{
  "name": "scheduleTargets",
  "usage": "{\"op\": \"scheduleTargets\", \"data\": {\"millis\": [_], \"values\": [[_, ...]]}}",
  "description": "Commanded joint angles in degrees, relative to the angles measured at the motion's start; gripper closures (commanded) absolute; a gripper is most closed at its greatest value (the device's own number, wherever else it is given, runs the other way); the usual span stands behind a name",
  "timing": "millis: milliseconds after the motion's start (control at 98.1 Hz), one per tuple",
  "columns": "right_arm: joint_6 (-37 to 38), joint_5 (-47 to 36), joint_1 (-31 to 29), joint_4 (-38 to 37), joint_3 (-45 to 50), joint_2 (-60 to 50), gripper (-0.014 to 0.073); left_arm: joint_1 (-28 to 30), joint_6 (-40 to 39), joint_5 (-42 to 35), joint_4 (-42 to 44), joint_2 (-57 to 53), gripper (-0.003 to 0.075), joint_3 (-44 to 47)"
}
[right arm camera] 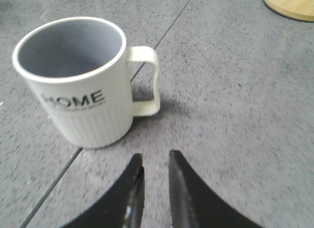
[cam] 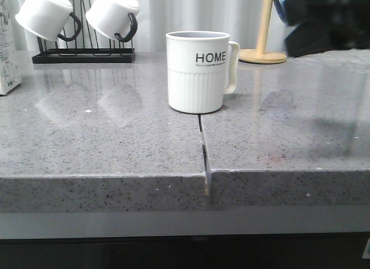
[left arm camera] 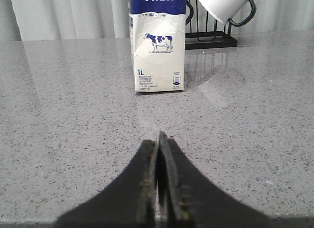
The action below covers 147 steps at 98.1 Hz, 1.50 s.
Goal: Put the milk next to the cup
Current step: 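Open the right gripper and withdraw it from the mug, then move the left gripper toward the Pascual milk carton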
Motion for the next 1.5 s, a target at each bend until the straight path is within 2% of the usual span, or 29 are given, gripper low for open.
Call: {"op": "scheduleTargets", "data": {"millis": [0,153,275,530,826,1193,1397,1489], "values": [[-0.39,1.38,0.06,0.16,-0.5,-6.14,0.0487,0.09,-0.58,-4.95,-0.36,-1.84,0.0741,2.28],[-0.39,7.7,0.06,0.16,1.43,-15.55,0.0582,0.09,-0.58,-4.95,-0.36,-1.84,0.0741,2.28],[-0.39,13.22,0.06,0.16,2.36,-23.04,0.0611,0.09,-0.58,-4.95,-0.36,-1.84,0.0741,2.28],[-0.39,23.45,0.06,0.16,5.58,-39.26,0.0612,0.09,-0.58,-4.95,-0.36,-1.84,0.0741,2.28],[-0.39,27.03,0.06,0.16,11.99,-56.18,0.0612,0.09,-0.58,-4.95,-0.36,-1.84,0.0741,2.28],[-0.39,26.9,0.06,0.16,13.88,-60.23,0.0612,0.09,-0.58,-4.95,-0.25,-1.84,0.0741,2.28],[-0.39,26.9,0.06,0.16,13.88,-60.23,0.0612,0.09,-0.58,-11.18,-0.36,-1.84,0.0741,2.16],[-0.39,26.9,0.06,0.16,13.88,-60.23,0.0612,0.09,-0.58,-11.29,-0.36,-1.84,0.0741,0.98]]}}
